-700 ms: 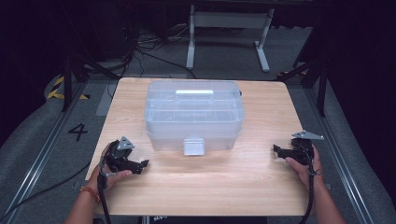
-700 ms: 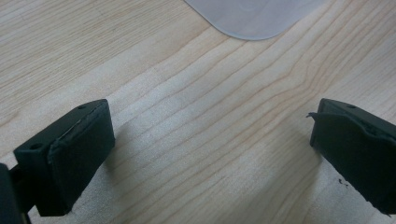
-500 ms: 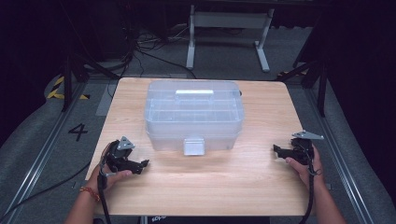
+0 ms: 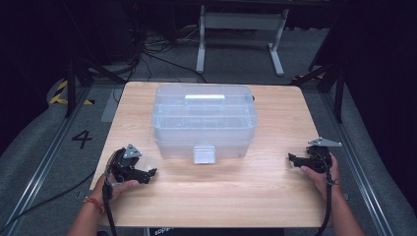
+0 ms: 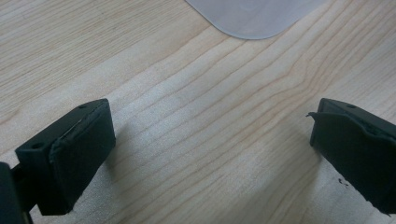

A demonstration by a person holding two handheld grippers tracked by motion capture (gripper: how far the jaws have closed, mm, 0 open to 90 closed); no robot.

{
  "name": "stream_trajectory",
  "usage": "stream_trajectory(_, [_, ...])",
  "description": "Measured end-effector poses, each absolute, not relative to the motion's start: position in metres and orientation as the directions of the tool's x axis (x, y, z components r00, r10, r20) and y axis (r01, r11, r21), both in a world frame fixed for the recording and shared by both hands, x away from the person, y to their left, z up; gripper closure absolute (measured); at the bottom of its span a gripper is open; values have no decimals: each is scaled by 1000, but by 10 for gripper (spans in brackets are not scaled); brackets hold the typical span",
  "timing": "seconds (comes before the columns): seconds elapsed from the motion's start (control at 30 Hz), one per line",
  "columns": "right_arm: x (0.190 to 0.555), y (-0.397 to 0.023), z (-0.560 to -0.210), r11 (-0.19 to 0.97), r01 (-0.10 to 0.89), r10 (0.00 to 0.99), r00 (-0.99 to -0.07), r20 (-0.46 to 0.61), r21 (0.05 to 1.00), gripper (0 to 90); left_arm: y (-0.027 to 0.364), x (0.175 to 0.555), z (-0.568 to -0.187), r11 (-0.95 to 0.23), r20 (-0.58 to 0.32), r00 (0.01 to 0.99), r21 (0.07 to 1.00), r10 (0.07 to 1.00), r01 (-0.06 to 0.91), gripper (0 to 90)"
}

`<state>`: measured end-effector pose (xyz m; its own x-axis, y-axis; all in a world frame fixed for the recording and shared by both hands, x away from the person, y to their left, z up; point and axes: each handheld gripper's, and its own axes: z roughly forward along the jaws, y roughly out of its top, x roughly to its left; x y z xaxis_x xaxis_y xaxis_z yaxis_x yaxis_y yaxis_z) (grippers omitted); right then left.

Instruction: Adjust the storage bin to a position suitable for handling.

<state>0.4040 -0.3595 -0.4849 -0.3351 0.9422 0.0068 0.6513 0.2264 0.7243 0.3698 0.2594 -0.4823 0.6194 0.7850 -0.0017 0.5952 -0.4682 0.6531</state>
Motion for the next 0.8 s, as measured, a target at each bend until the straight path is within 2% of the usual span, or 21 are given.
stream_trajectory(0.23, [402,-362,-482,217,645,932,-360,41,733,244,259,370,-483,-465,-7,620,653,785,597,5])
stream_trajectory(0.43, [398,-357,-472,245,607,919,-394,19,756,283,259,370,-482,-467,-4,619,653,786,597,5])
stream_trajectory(0.8, [397,-336,-445,315,536,881,-473,-31,783,278,259,370,-482,-468,-2,618,653,786,596,5])
